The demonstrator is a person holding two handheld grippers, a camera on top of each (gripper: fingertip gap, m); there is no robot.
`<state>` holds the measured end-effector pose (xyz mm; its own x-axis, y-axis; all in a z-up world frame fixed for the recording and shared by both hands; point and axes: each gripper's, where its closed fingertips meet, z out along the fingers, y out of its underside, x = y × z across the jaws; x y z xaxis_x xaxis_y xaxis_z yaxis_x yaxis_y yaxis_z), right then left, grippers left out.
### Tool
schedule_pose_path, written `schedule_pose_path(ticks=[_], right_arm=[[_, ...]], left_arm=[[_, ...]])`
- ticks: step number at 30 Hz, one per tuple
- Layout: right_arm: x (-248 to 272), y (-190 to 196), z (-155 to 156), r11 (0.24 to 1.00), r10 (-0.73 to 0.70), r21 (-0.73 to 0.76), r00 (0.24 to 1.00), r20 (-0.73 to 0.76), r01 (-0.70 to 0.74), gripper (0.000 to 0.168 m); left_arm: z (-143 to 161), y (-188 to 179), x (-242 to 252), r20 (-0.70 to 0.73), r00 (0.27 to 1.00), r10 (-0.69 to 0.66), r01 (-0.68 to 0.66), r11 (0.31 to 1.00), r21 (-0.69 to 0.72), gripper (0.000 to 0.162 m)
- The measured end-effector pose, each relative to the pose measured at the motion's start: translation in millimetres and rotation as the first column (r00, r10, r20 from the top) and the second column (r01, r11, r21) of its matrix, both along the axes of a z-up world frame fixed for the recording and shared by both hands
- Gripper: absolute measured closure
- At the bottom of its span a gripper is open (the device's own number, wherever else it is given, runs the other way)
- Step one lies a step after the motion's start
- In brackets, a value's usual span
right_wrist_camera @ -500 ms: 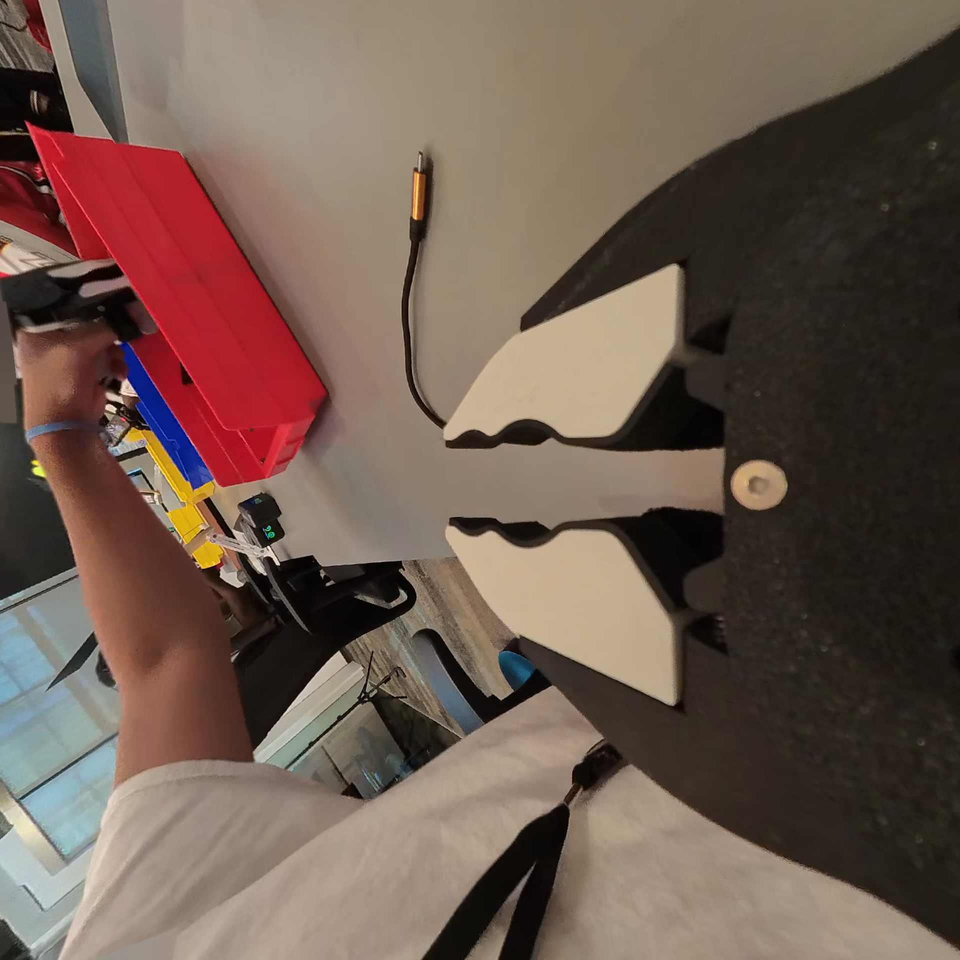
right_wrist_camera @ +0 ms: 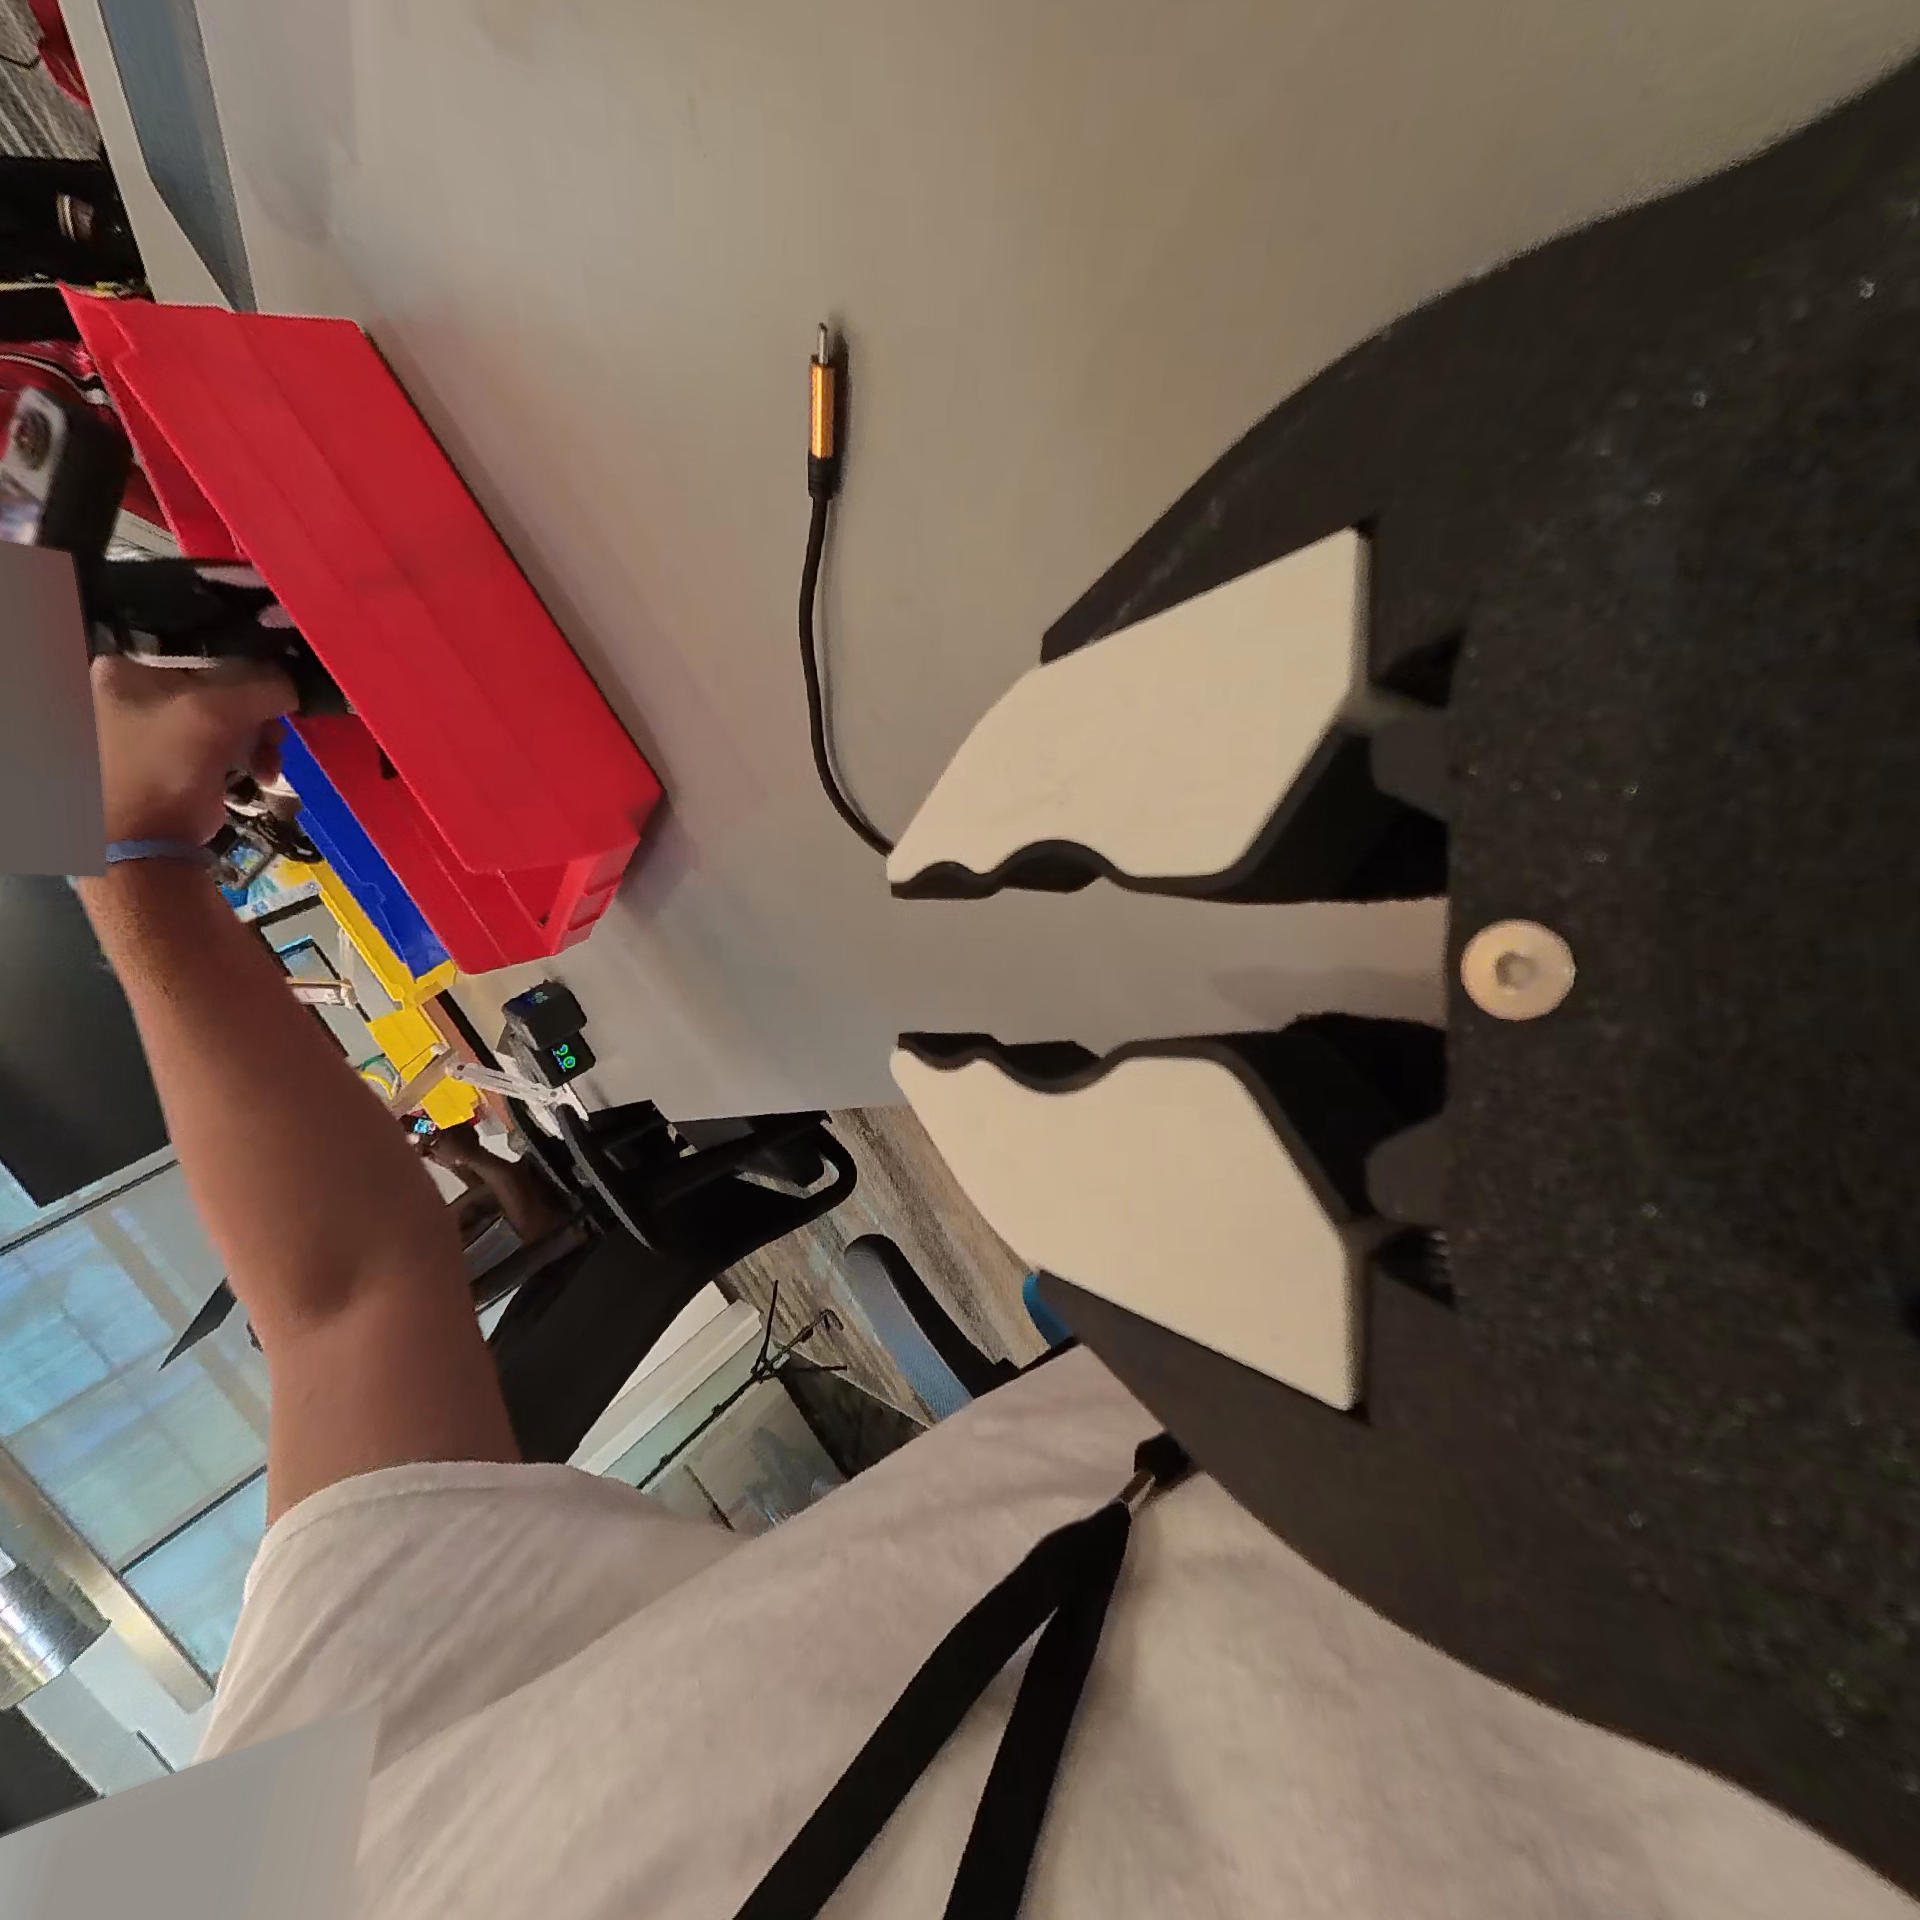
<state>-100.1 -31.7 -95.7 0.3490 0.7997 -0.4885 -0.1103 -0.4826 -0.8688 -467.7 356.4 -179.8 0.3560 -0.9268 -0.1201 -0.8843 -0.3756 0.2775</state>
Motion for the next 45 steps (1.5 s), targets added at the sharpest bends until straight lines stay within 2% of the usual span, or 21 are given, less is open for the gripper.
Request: schedule_pose_path(ticks=[6, 10, 14, 16, 22, 27, 29, 33, 38, 41, 45], right_arm=[[-3, -4, 1, 1.000, 0.015, 0.006, 1.000, 0.002, -0.015, 0.145], [-4, -7, 1, 1.000, 0.023, 0.007, 1.000, 0.002, -0.023, 0.145], [-4, -10, 2, 0.999, 0.031, 0.007, 0.999, -0.005, -0.031, 0.145], [-3, -10, 4, 0.999, 0.032, 0.005, 0.999, -0.019, -0.032, 0.145], [0, -9, 9, 0.999, 0.049, -0.003, 0.997, -0.066, -0.049, 0.144], [5, 3, 10, 0.999, 0.049, -0.003, 0.995, -0.082, -0.050, 0.144], [8, 9, 12, 0.999, 0.046, -0.010, 0.994, -0.103, -0.047, 0.144], [14, 20, 11, 0.999, 0.027, -0.042, 0.988, -0.151, -0.034, 0.143], [16, 24, 6, 0.997, 0.021, -0.071, 0.987, -0.159, -0.033, 0.143], [15, 24, 6, 0.997, 0.026, -0.069, 0.988, -0.155, -0.037, 0.143], [13, 21, 7, 0.996, 0.036, -0.077, 0.985, -0.167, -0.049, 0.143]], left_arm=[[8, -24, 4, -0.082, 0.996, -0.033, 0.031, 0.999, -0.028, 0.123], [22, -18, 9, -0.110, 0.968, -0.224, 0.227, 0.974, 0.011, 0.121], [33, -12, 10, -0.062, 0.889, -0.454, 0.457, 0.889, 0.025, 0.137], [32, -13, 4, -0.057, 0.852, -0.520, 0.522, 0.853, 0.021, 0.142], [19, -24, -8, -0.003, 0.834, -0.552, 0.550, 0.831, -0.079, 0.135], [7, -28, -5, 0.026, 0.773, -0.634, 0.632, 0.765, -0.124, 0.134], [1, -26, -6, 0.016, 0.745, -0.667, 0.663, 0.738, -0.129, 0.142], [-13, -22, -9, 0.007, 0.711, -0.703, 0.697, 0.703, -0.144, 0.143], [-13, -22, -10, 0.009, 0.668, -0.744, 0.734, 0.657, -0.173, 0.154], [-12, -23, -10, -0.008, 0.671, -0.742, 0.727, 0.660, -0.189, 0.158], [-6, -21, -3, 0.004, 0.698, -0.716, 0.711, 0.692, -0.127, 0.159]])
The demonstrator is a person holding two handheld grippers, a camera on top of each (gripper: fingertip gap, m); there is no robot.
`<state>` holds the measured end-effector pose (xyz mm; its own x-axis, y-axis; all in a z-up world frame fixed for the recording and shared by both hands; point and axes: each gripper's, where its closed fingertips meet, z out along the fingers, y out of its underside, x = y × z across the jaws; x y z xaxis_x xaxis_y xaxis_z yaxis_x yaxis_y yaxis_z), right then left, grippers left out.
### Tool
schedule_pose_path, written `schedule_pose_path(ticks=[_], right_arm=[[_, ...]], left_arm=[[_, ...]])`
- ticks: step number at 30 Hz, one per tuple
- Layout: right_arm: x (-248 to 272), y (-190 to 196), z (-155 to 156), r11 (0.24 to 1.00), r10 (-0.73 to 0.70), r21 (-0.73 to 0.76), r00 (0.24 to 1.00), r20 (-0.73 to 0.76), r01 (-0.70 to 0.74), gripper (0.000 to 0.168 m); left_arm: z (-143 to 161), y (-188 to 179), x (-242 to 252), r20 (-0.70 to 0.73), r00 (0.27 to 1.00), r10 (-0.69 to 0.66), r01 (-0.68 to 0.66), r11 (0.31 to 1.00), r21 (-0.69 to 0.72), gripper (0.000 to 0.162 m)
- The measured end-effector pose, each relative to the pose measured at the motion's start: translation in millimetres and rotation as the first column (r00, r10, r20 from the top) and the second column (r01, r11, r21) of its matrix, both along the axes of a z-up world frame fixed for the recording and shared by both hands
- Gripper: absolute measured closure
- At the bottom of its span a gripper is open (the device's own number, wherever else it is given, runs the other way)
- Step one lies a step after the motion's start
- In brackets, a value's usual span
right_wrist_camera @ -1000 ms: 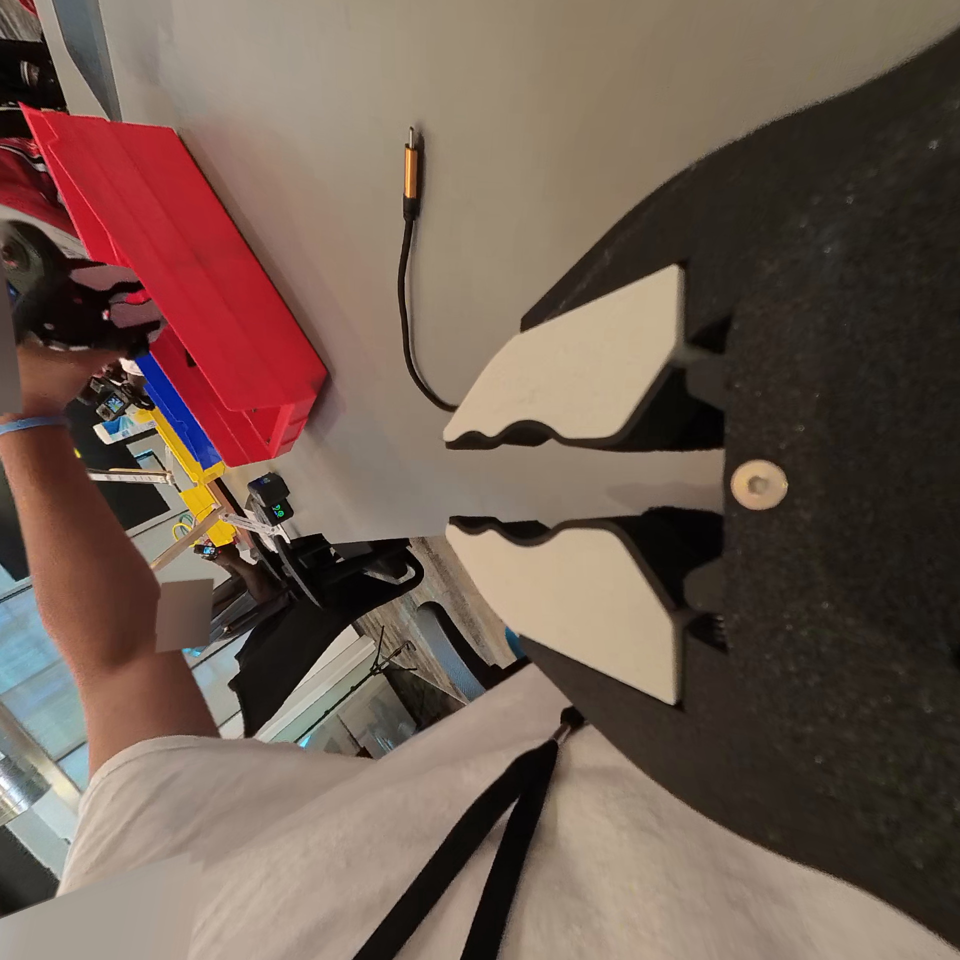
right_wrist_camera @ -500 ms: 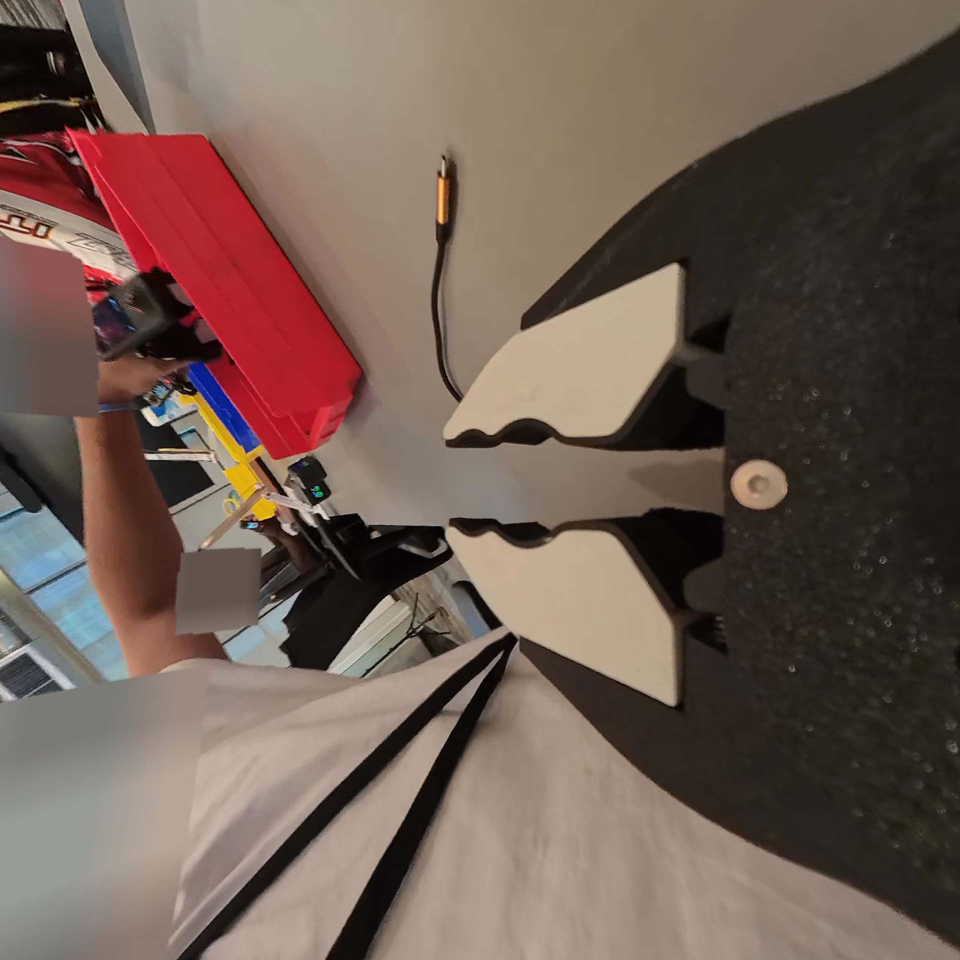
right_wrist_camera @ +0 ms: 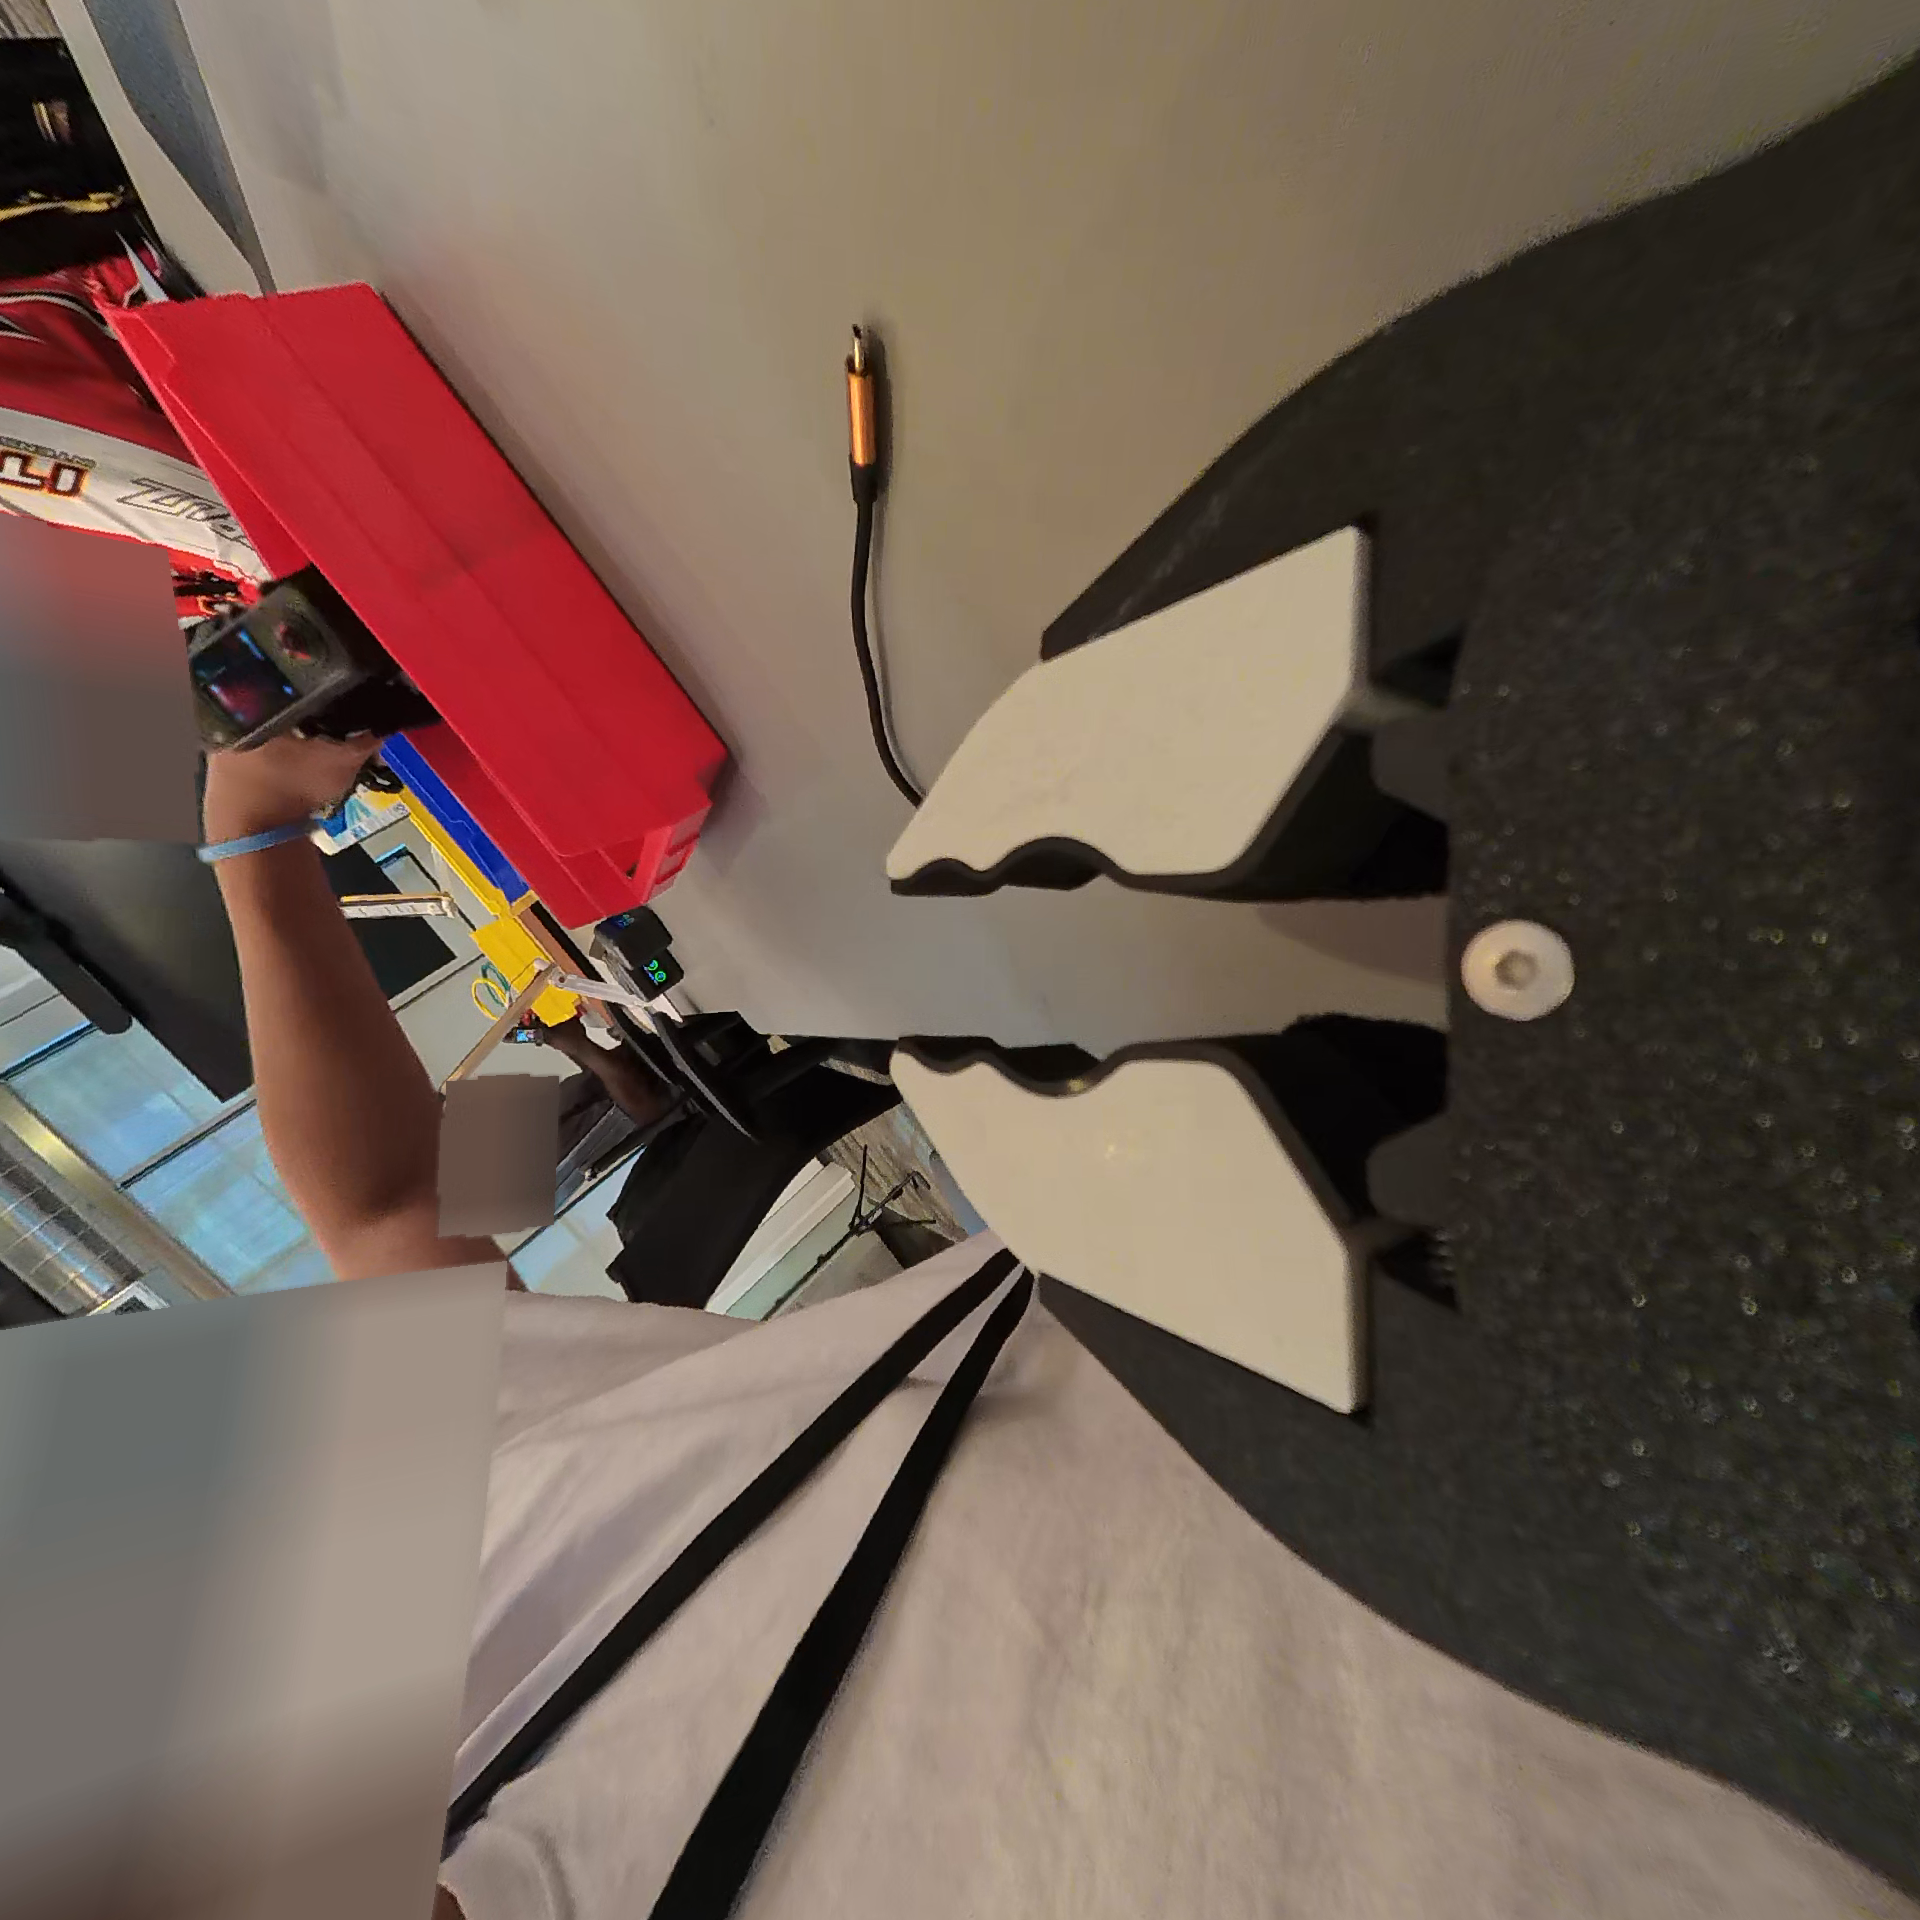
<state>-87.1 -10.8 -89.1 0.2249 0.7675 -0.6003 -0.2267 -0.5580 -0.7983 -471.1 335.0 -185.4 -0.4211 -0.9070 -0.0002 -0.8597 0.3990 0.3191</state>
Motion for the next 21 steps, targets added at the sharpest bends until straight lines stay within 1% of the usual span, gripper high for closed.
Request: schedule_pose_path(ticks=[4, 7, 9, 11, 13, 15, 16, 18, 20, 21], right_arm=[[-3, -4, 3, 1.000, 0.014, 0.007, 1.000, -0.008, -0.014, 0.144], [-8, -9, 5, 0.999, 0.029, 0.019, 1.000, 0.000, -0.029, 0.144], [-11, -13, 7, 0.999, 0.042, 0.028, 0.999, 0.001, -0.042, 0.144], [-16, -18, 9, 0.998, 0.058, 0.039, 0.998, 0.000, -0.057, 0.145], [-20, -23, 10, 0.996, 0.068, 0.050, 0.998, 0.009, -0.068, 0.145], [-25, -27, 10, 0.995, 0.078, 0.063, 0.997, 0.022, -0.079, 0.145], [-28, -31, 11, 0.994, 0.089, 0.068, 0.996, 0.024, -0.090, 0.145], [-32, -37, 11, 0.991, 0.106, 0.077, 0.994, 0.032, -0.108, 0.145], [-35, -43, 9, 0.988, 0.127, 0.078, 0.991, 0.046, -0.130, 0.144], [-36, -46, 8, 0.987, 0.137, 0.076, 0.989, 0.057, -0.141, 0.144]], left_arm=[[30, -3, 17, 0.120, 0.990, 0.076, -0.081, 0.996, 0.036, 0.160], [68, -7, 35, 0.276, 0.951, 0.143, -0.166, 0.984, 0.064, 0.162], [98, -16, 50, 0.413, 0.884, 0.217, -0.247, 0.969, 0.021, 0.162], [126, -28, 65, 0.536, 0.797, 0.279, -0.300, 0.953, -0.050, 0.162], [151, -38, 74, 0.611, 0.725, 0.317, -0.333, 0.939, -0.091, 0.162], [168, -51, 85, 0.658, 0.663, 0.357, -0.348, 0.925, -0.151, 0.162], [169, -53, 87, 0.663, 0.654, 0.365, -0.365, 0.920, -0.146, 0.162], [154, -49, 85, 0.638, 0.678, 0.365, -0.408, 0.909, -0.087, 0.162], [127, -56, 79, 0.544, 0.714, 0.441, -0.439, 0.887, -0.143, 0.162], [114, -57, 73, 0.487, 0.727, 0.483, -0.468, 0.869, -0.163, 0.157]])
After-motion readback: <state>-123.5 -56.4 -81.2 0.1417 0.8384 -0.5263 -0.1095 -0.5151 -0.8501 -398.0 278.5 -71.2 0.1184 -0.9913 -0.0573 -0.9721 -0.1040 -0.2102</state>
